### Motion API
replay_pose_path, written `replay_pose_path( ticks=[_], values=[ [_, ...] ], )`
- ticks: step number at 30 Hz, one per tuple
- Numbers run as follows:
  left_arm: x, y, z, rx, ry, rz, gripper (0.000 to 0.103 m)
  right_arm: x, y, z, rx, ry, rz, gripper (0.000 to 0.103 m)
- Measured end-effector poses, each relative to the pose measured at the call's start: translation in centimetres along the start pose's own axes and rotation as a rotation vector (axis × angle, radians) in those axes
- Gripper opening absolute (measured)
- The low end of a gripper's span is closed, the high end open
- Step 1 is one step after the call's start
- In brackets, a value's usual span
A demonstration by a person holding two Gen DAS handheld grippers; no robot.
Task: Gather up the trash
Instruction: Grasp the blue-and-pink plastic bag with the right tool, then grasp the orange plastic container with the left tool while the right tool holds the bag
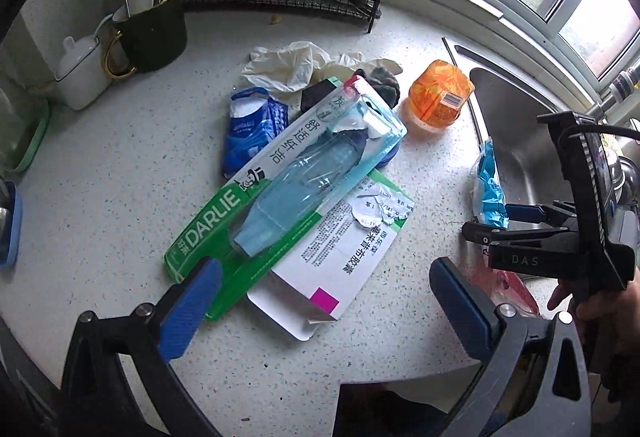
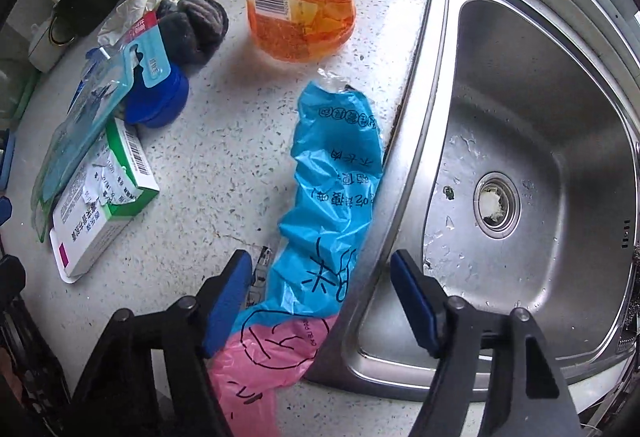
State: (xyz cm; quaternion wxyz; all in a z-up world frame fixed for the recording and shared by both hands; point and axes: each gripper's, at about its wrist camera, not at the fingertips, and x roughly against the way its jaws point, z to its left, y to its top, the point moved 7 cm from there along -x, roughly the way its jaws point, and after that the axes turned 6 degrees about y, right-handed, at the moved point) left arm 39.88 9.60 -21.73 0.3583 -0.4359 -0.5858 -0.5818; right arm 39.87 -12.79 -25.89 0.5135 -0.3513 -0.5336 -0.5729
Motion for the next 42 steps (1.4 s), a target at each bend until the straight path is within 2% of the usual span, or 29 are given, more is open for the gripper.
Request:
replay_pose_path(
  ticks=[6, 8, 13, 17, 21, 27, 30, 34, 39, 42],
  values=[
    [0.3, -0.1, 0.2, -0.013, -0.006, 0.002, 0.103, 0.4, 0.2, 0.0, 0.032, -0.041, 0.001, 0.048],
    [0.6, 0.1, 0.2, -0.015, -0.011, 0.001, 0.103, 0.7, -0.1, -0.3, 0.039, -0.055, 0.002, 0.033],
    [1.1, 1.0, -0.8, -0.051, -0.018, -0.005, 0.103, 1.9, -0.8, -0.8, 0.002, 0.017, -0.012, 0.018],
    [1.5, 2.6, -2.7, -0.099, -0.036, -0.018, 0.103, 3.4, -1.0, -1.1, -0.033, 0.076, -0.047, 0.018],
    [1.3, 5.1, -5.3, -0.146, -0.075, -0.016, 0.103, 5.3, -0.9, -1.3, -0.057, 0.099, -0.096, 0.018],
    [-0.6, 9.9, -9.6, -0.242, -0.122, -0.009, 0.103, 7.4, -0.9, -1.8, -0.112, 0.127, -0.14, 0.018],
    [-1.9, 11.8, -11.7, -0.296, -0.18, 0.007, 0.103, 8.4, -0.7, -2.4, -0.138, 0.122, -0.163, 0.018],
    [-4.7, 13.8, -13.4, -0.368, -0.157, 0.031, 0.103, 8.9, -0.9, -3.4, -0.205, 0.13, -0.181, 0.018],
    [-7.2, 15.3, -15.6, -0.465, -0.168, 0.058, 0.103, 9.0, -1.5, -4.1, -0.25, 0.133, -0.189, 0.018],
    [-8.7, 15.6, -16.2, -0.518, -0.129, 0.065, 0.103, 8.9, -1.8, -4.4, -0.257, 0.119, -0.179, 0.018]
  ],
)
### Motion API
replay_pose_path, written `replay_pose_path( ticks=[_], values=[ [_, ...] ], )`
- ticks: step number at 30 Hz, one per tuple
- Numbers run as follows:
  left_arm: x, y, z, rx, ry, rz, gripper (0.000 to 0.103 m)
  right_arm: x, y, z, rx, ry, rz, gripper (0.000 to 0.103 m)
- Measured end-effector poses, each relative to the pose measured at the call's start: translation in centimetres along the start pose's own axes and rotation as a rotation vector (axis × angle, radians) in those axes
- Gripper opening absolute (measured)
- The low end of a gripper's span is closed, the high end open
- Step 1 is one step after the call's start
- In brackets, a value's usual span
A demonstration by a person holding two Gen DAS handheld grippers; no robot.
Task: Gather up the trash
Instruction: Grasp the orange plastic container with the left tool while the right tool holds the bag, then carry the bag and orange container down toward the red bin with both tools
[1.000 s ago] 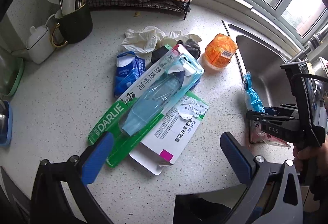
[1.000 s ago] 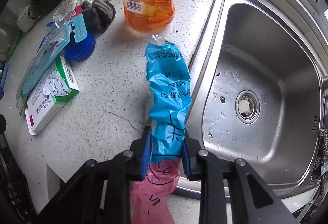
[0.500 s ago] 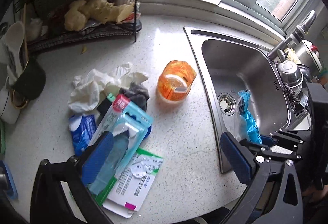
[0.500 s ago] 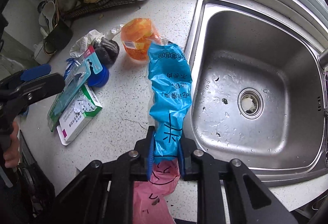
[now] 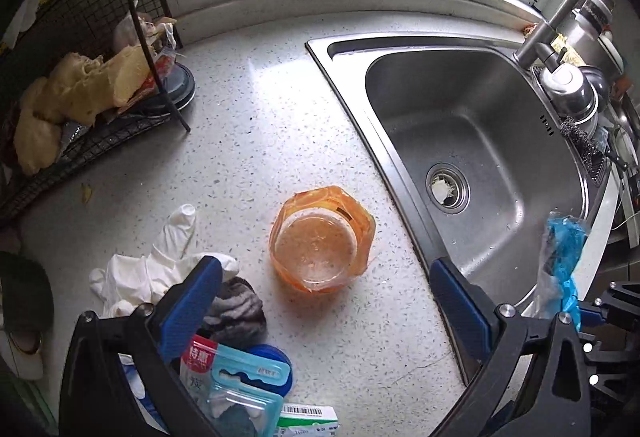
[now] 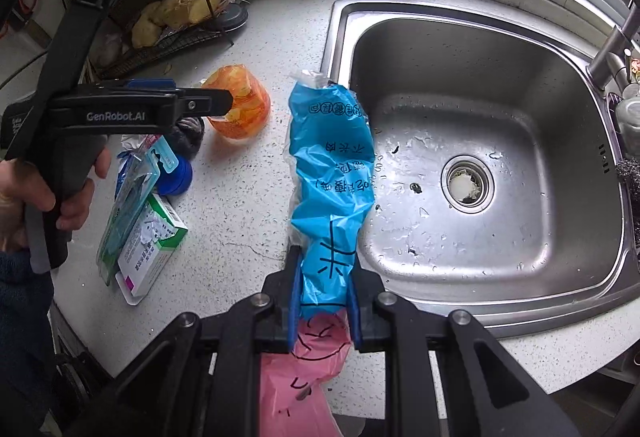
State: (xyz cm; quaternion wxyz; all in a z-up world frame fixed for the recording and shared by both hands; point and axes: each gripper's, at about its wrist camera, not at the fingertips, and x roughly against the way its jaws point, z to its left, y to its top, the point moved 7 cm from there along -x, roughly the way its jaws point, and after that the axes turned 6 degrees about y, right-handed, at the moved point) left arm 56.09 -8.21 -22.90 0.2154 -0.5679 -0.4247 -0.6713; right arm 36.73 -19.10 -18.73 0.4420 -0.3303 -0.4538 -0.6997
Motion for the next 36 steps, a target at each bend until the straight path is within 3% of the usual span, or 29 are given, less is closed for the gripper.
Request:
replay_pose_path(
  ticks=[8, 13, 15, 27, 36],
  values=[
    [-2.7, 0.6, 0.0, -0.038, -0.008, 0.02, 0.102, 0.1, -0.7, -1.0, -0.044, -0.021, 0.008, 0.018],
    [-4.3, -0.2, -0.9, -0.074, -0.017, 0.053, 0.069, -0.2, -0.9, -1.1, -0.057, -0.025, 0.014, 0.018],
    [-4.5, -0.5, -1.0, -0.084, -0.011, 0.055, 0.065, -0.1, -0.9, -1.1, -0.064, -0.023, 0.009, 0.018],
    [-0.2, -2.6, -1.4, -0.087, 0.008, -0.025, 0.064, 0.5, -0.8, -0.4, -0.014, -0.022, 0.002, 0.018],
    [6.7, -7.6, -1.5, 0.0, 0.023, -0.067, 0.064, 2.6, -1.1, 0.7, 0.105, 0.009, -0.026, 0.018]
  ],
)
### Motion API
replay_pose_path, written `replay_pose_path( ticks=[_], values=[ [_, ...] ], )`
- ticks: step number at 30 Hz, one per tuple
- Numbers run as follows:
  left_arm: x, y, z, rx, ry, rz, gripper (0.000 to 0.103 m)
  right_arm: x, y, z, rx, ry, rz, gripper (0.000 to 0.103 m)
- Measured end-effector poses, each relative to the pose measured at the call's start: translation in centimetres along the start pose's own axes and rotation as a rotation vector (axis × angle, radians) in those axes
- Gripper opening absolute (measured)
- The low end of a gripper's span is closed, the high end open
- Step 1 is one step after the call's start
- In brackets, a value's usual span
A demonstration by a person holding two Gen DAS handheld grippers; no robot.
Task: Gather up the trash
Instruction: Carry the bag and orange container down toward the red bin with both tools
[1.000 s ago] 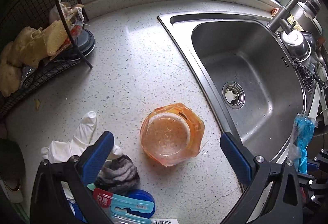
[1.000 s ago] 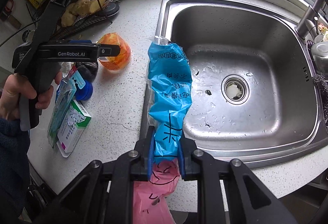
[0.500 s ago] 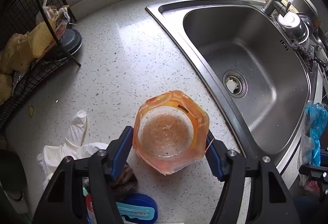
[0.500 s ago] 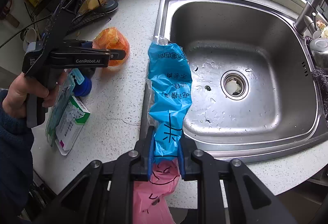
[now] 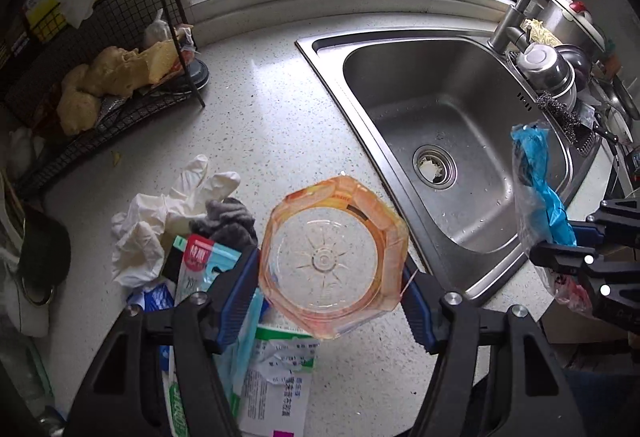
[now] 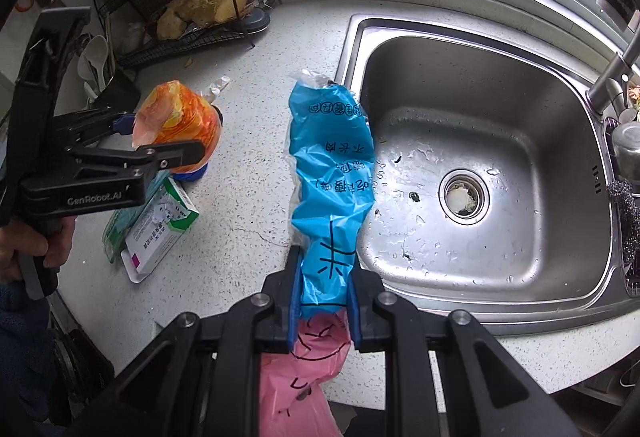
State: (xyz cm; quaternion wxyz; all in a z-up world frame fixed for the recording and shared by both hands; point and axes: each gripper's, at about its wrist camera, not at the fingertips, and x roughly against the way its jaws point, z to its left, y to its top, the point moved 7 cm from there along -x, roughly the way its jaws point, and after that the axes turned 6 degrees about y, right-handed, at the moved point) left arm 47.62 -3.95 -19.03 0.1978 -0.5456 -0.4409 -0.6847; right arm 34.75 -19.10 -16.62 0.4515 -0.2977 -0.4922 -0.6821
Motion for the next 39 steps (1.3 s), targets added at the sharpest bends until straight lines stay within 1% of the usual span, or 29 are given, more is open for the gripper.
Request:
replay_pose_path(
  ticks=[5, 12, 15, 17, 20, 23, 29, 33, 36, 39],
  values=[
    [3.2, -2.8, -1.4, 0.062, 0.043, -0.013, 0.064, 1.6, -1.1, 0.6, 0.094, 0.037, -0.009, 0.018],
    [7.6, -7.8, -5.3, 0.162, 0.109, -0.012, 0.064, 4.0, -3.7, 1.3, 0.247, 0.111, -0.009, 0.018],
    [9.3, -10.6, -7.4, 0.224, 0.15, 0.006, 0.064, 4.8, -5.3, 1.5, 0.331, 0.129, -0.004, 0.018],
    [10.4, -12.8, -8.9, 0.267, 0.15, 0.02, 0.064, 5.1, -6.6, 1.5, 0.371, 0.149, 0.008, 0.018],
    [11.6, -16.3, -11.3, 0.305, 0.174, 0.039, 0.064, 5.6, -9.0, 1.5, 0.436, 0.17, 0.022, 0.018],
    [11.8, -19.5, -13.3, 0.347, 0.196, 0.068, 0.064, 5.7, -11.5, 1.4, 0.478, 0.198, 0.047, 0.018],
    [11.8, -25.0, -16.9, 0.44, 0.204, 0.104, 0.064, 4.5, -16.6, 1.8, 0.554, 0.238, 0.117, 0.018],
    [10.4, -28.9, -18.8, 0.482, 0.216, 0.152, 0.064, 2.2, -20.5, 2.5, 0.603, 0.253, 0.184, 0.018],
    [8.1, -32.1, -19.9, 0.525, 0.195, 0.197, 0.064, -0.5, -23.1, 2.7, 0.599, 0.284, 0.251, 0.018],
    [5.4, -34.7, -20.5, 0.554, 0.188, 0.243, 0.064, -4.2, -25.7, 2.2, 0.585, 0.262, 0.317, 0.018]
  ],
)
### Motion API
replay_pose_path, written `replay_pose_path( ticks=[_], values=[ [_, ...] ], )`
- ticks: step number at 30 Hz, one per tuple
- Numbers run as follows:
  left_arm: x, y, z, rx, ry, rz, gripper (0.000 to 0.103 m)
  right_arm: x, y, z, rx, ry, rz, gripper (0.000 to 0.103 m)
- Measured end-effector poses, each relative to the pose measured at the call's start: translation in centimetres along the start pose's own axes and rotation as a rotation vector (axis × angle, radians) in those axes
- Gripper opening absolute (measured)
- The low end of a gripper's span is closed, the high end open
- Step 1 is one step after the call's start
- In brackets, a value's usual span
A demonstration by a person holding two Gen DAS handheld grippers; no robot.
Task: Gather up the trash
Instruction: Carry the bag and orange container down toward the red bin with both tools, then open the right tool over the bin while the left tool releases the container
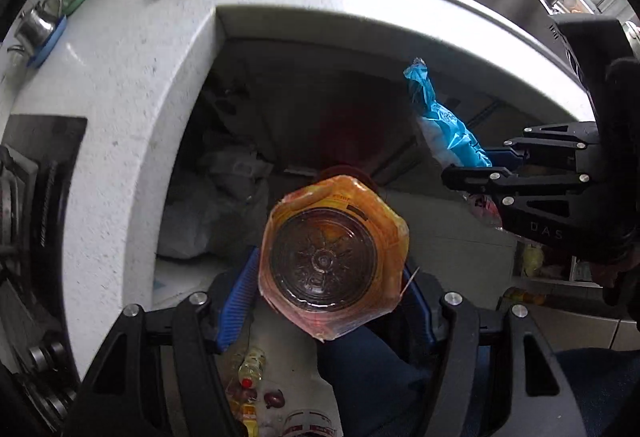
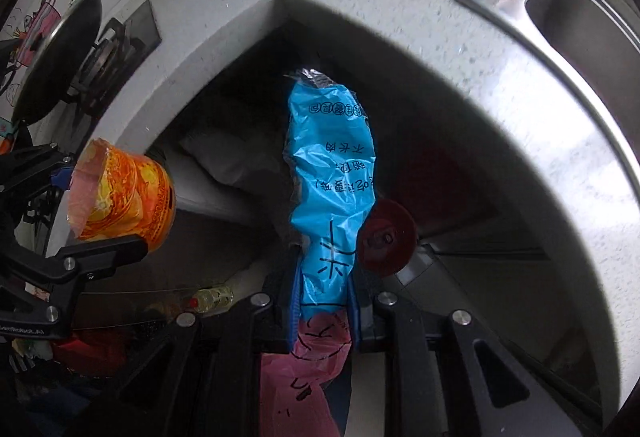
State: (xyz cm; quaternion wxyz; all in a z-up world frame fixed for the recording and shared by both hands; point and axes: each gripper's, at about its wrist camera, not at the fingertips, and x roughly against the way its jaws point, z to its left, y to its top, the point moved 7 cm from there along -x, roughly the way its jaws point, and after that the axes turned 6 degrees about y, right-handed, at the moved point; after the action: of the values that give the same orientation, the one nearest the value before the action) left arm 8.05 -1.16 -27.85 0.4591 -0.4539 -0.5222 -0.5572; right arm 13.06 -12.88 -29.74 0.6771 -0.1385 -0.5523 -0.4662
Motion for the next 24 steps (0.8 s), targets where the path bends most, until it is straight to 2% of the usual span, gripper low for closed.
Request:
replay_pose_path(
  ticks=[4, 8, 13, 17, 20, 24],
  values=[
    [-4.8, -1.9, 0.5, 0.023, -0.011, 0.033, 0.064, -6.2, -1.5, -1.5, -0.037, 0.011, 0.068, 0.018],
    [-10.4, -2.9, 0.5, 0.02, 0.0, 0.067, 0.064, -12.4, -2.6, -4.3, -0.062, -0.016, 0.103, 0.018],
    [-17.1, -2.1, -0.6, -0.006, 0.014, 0.073, 0.064, -19.4, -3.6, -7.7, -0.089, 0.002, 0.125, 0.018],
    [-22.3, -2.2, -1.5, -0.006, 0.011, 0.061, 0.064, -25.3, -4.5, -10.6, -0.069, -0.032, 0.142, 0.018],
    [-26.3, -2.3, -1.9, 0.0, -0.021, 0.086, 0.064, -29.7, -4.9, -12.4, -0.077, -0.049, 0.153, 0.018],
    [-29.8, -2.9, -2.5, -0.025, -0.003, 0.111, 0.064, -33.5, -5.2, -13.9, -0.071, -0.053, 0.182, 0.018]
  ],
)
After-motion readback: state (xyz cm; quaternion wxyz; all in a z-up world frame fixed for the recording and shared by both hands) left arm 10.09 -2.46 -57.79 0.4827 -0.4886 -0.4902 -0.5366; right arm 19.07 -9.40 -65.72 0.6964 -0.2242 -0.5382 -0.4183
